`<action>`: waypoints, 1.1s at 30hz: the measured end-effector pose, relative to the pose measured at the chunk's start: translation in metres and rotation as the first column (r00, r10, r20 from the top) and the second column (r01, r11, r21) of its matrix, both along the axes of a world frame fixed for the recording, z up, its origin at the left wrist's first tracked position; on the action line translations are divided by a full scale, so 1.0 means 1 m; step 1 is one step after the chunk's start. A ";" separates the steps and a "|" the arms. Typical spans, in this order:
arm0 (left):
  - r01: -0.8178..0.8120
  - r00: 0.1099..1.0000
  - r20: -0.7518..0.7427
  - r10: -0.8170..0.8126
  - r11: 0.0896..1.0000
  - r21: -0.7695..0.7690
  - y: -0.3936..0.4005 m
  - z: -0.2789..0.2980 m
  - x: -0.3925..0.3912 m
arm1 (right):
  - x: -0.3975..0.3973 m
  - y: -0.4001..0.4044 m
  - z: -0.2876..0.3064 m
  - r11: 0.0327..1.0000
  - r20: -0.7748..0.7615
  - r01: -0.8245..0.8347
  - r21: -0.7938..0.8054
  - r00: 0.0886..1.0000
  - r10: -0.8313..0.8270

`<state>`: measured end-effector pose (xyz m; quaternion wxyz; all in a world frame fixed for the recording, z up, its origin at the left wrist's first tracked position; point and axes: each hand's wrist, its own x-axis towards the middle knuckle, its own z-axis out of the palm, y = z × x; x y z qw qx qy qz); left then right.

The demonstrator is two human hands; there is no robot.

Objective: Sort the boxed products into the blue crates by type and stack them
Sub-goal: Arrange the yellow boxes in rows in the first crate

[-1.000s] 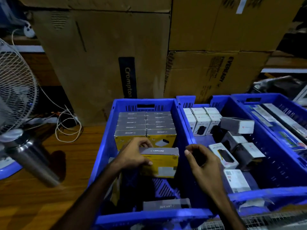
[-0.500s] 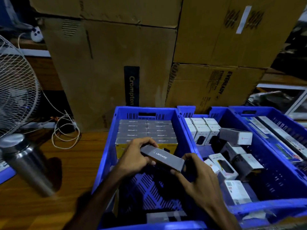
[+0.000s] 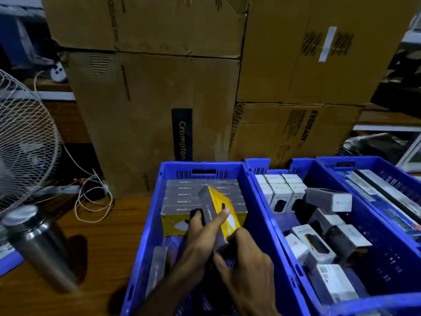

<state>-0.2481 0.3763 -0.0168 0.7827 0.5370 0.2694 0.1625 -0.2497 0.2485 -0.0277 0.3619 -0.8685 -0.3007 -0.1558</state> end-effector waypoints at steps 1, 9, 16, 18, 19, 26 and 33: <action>-0.040 0.999 -0.005 0.041 0.996 0.078 0.002 0.001 0.001 | -0.001 0.001 0.000 0.999 0.010 -0.034 -0.019 0.999 0.034; 0.170 0.984 -0.086 -0.157 0.676 0.717 0.057 0.012 0.002 | 0.057 -0.058 0.004 0.984 0.035 -0.158 -0.086 0.986 0.161; 0.419 0.871 -0.347 -0.346 0.156 0.894 0.057 -0.001 0.046 | 0.089 -0.095 -0.008 0.991 0.056 -0.043 -0.127 0.997 0.050; 0.414 0.858 -0.368 -0.359 0.058 0.908 0.054 -0.012 0.063 | 0.089 -0.097 -0.014 0.990 0.020 -0.049 -0.129 0.998 0.052; 0.404 0.861 -0.370 -0.350 0.028 0.914 0.052 -0.018 0.071 | 0.090 -0.098 -0.016 0.990 0.002 -0.053 -0.135 0.999 0.053; 0.299 0.922 -0.302 -0.241 -0.049 0.953 0.053 -0.055 0.099 | 0.091 -0.100 -0.029 0.986 -0.070 -0.028 -0.164 0.997 0.017; 0.267 0.938 -0.280 -0.206 -0.086 0.960 0.056 -0.090 0.101 | 0.093 -0.098 -0.034 0.988 -0.088 -0.040 -0.146 0.996 0.027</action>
